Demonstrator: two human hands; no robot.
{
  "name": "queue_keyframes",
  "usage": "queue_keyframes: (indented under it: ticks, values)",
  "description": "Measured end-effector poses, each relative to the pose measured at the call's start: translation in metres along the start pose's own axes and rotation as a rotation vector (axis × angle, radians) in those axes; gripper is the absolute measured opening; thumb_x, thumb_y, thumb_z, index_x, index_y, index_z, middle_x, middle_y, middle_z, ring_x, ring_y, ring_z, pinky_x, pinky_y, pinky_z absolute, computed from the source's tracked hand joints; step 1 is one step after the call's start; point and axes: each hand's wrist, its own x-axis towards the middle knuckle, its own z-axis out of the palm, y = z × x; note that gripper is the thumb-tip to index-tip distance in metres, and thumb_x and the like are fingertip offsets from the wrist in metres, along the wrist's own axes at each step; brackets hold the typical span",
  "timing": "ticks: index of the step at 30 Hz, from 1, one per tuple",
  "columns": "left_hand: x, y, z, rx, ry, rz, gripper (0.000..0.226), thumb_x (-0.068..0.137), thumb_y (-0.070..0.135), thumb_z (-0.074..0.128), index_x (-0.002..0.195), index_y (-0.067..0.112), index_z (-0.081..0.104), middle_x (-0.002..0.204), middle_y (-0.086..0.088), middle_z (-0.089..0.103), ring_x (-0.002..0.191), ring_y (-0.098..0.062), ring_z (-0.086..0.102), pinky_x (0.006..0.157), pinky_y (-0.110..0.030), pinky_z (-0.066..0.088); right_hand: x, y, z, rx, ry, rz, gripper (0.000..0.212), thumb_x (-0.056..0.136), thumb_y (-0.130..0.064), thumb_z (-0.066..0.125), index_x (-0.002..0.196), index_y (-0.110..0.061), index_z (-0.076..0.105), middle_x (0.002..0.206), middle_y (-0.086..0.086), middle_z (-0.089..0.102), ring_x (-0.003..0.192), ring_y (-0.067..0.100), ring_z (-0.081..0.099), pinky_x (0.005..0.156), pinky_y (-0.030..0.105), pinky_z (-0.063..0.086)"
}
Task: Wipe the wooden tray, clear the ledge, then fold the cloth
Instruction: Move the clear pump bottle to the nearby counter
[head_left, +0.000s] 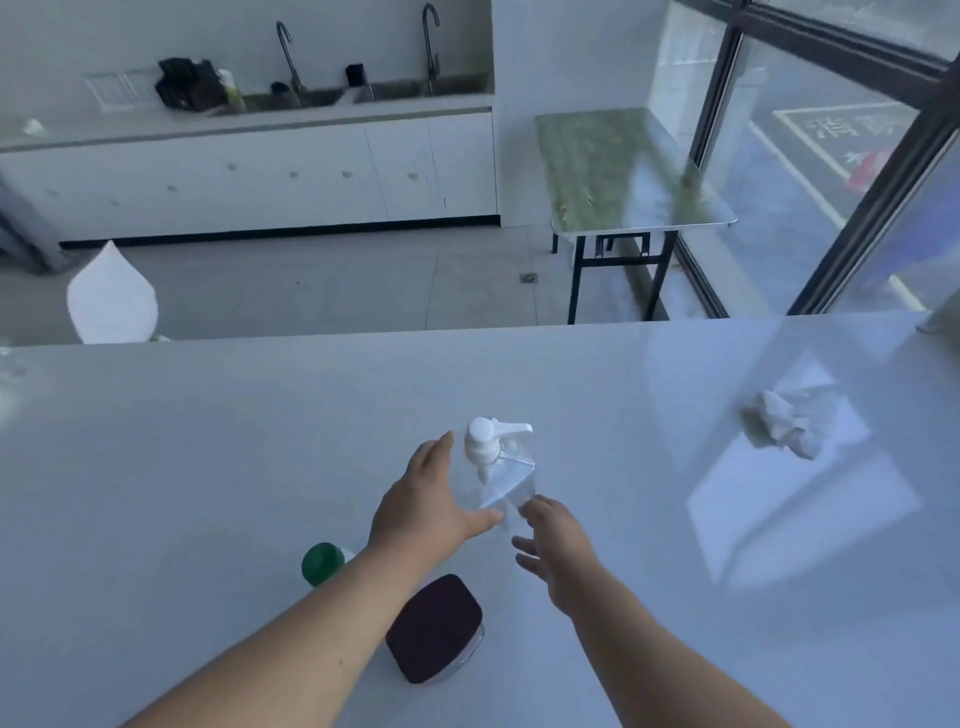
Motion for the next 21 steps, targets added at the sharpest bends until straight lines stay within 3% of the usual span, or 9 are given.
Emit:
queue_keyframes:
  ticks: [7, 11, 14, 18, 21]
  values:
    - [0.009, -0.013, 0.014, -0.002, -0.026, -0.057, 0.121, 0.068, 0.075, 0.076, 0.162, 0.033, 0.013, 0.168, 0.014, 0.022, 0.124, -0.017, 0.06, 0.096, -0.038, 0.052, 0.022, 0.011, 0.006, -0.025, -0.021, 0.04, 0.053, 0.098, -0.021, 0.053, 0.151, -0.021, 0.044, 0.127, 0.001, 0.06, 0.107, 0.027, 0.066, 0.098, 0.044, 0.055]
    - [0.016, -0.015, 0.01, 0.018, -0.051, -0.056, 0.126, 0.064, 0.079, 0.075, 0.163, 0.031, 0.013, 0.169, 0.009, 0.02, 0.134, -0.02, 0.054, 0.098, -0.037, 0.049, 0.025, 0.01, 0.002, -0.063, -0.014, 0.02, 0.057, 0.098, -0.024, 0.056, 0.153, -0.022, 0.042, 0.113, -0.008, 0.057, 0.107, 0.028, 0.066, 0.1, 0.046, 0.055]
    - [0.016, -0.01, 0.004, 0.027, -0.063, -0.054, 0.129, 0.063, 0.083, 0.074, 0.163, 0.028, 0.014, 0.169, 0.003, 0.023, 0.144, -0.023, 0.043, 0.108, -0.042, 0.046, 0.016, 0.006, -0.005, -0.141, 0.021, -0.018, 0.06, 0.096, -0.027, 0.057, 0.154, -0.022, 0.042, 0.114, -0.004, 0.06, 0.109, 0.029, 0.066, 0.1, 0.047, 0.056]
    - [0.003, 0.005, -0.019, 0.008, 0.054, 0.022, 0.122, 0.067, 0.086, 0.068, 0.162, 0.024, 0.023, 0.169, 0.001, 0.027, 0.15, -0.026, 0.031, 0.115, -0.046, 0.039, -0.014, -0.001, -0.027, -0.48, 0.17, -0.216, 0.066, 0.092, -0.043, 0.057, 0.154, -0.025, 0.044, 0.15, 0.003, 0.055, 0.128, 0.023, 0.057, 0.094, 0.035, 0.047]
    - [-0.009, 0.02, -0.045, -0.017, 0.136, 0.124, 0.117, 0.063, 0.09, 0.054, 0.157, 0.023, 0.035, 0.166, 0.001, 0.032, 0.149, -0.025, 0.032, 0.116, -0.046, 0.038, -0.044, -0.006, -0.052, -0.814, 0.332, -0.372, 0.069, 0.091, -0.056, 0.056, 0.152, -0.026, 0.045, 0.151, -0.002, 0.053, 0.139, 0.023, 0.045, 0.106, 0.037, 0.042]
